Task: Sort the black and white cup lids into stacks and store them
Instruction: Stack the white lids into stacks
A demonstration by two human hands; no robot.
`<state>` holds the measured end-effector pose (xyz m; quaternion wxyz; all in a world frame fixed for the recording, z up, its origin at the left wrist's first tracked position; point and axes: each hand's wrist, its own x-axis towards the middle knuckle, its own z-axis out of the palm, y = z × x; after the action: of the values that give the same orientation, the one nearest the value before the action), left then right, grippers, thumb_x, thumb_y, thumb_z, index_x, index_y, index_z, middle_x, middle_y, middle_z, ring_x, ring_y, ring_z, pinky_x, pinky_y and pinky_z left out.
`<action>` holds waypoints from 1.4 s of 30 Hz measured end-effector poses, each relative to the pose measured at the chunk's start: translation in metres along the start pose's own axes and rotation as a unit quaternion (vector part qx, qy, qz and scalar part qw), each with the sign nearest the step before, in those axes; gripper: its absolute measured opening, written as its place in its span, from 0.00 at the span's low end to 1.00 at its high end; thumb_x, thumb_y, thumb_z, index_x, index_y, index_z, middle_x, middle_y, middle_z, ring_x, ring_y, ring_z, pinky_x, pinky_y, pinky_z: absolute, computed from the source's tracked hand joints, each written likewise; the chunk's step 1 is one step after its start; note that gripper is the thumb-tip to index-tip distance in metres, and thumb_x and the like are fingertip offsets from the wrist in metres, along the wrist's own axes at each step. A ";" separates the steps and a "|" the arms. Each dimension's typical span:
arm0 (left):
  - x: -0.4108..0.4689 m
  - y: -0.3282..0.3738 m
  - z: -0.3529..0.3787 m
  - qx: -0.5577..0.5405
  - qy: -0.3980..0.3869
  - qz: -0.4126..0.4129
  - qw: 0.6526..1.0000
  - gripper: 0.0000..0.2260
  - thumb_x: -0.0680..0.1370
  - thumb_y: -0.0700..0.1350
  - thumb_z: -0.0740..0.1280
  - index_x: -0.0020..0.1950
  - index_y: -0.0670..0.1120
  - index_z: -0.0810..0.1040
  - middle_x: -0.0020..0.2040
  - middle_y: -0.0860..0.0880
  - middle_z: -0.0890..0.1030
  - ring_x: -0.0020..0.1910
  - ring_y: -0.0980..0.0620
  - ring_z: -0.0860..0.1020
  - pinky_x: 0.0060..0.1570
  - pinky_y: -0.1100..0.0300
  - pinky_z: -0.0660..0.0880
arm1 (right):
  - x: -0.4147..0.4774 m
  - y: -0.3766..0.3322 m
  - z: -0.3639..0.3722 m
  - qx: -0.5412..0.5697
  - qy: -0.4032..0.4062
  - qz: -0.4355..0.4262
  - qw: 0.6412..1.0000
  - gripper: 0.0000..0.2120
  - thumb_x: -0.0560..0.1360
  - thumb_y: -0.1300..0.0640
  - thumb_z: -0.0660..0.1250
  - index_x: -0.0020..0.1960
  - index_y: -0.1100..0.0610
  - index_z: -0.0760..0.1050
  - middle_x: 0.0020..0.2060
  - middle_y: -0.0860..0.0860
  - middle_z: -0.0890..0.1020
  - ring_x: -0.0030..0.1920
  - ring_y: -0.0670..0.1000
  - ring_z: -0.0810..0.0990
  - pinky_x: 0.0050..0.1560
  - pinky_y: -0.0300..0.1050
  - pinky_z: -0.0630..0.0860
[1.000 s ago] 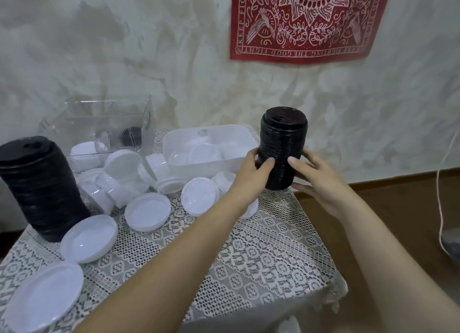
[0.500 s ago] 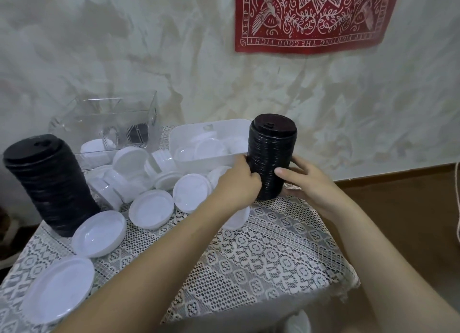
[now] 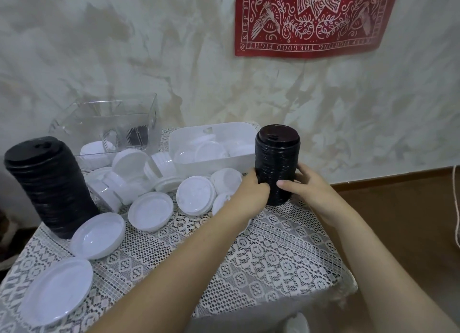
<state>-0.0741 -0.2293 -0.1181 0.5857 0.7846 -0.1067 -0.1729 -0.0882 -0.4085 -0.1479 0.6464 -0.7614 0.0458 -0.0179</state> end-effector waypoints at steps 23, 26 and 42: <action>-0.054 -0.062 -0.073 0.519 0.069 0.242 0.817 0.21 0.85 0.46 0.61 0.79 0.49 0.68 0.77 0.51 0.72 0.80 0.46 0.64 0.74 0.48 0.68 | -0.077 -0.037 0.058 -0.550 -0.013 -0.025 0.835 0.27 0.81 0.40 0.65 0.76 0.48 0.66 0.66 0.49 0.79 0.61 0.53 0.80 0.55 0.51 0.79; -0.069 -0.077 -0.104 0.553 0.099 0.264 0.784 0.20 0.78 0.42 0.72 0.70 0.44 0.79 0.68 0.44 0.81 0.71 0.38 0.76 0.61 0.42 0.80 | -0.072 -0.039 0.086 -0.547 -0.049 -0.095 0.830 0.28 0.83 0.44 0.64 0.80 0.48 0.62 0.74 0.48 0.72 0.69 0.53 0.74 0.65 0.52 0.75; -0.084 -0.117 -0.174 0.539 0.191 0.238 0.785 0.12 0.68 0.40 0.79 0.51 0.46 0.86 0.53 0.44 0.85 0.49 0.40 0.84 0.37 0.50 0.82 | -0.014 -0.026 0.175 -0.585 -0.040 -0.170 0.792 0.36 0.78 0.36 0.67 0.81 0.45 0.58 0.82 0.50 0.60 0.83 0.58 0.46 0.80 0.60 0.47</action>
<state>-0.0866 -0.0106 -0.1737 0.0984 0.9392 -0.2520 0.2113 -0.0854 -0.2307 -0.1510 0.0655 -0.9897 -0.1089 -0.0665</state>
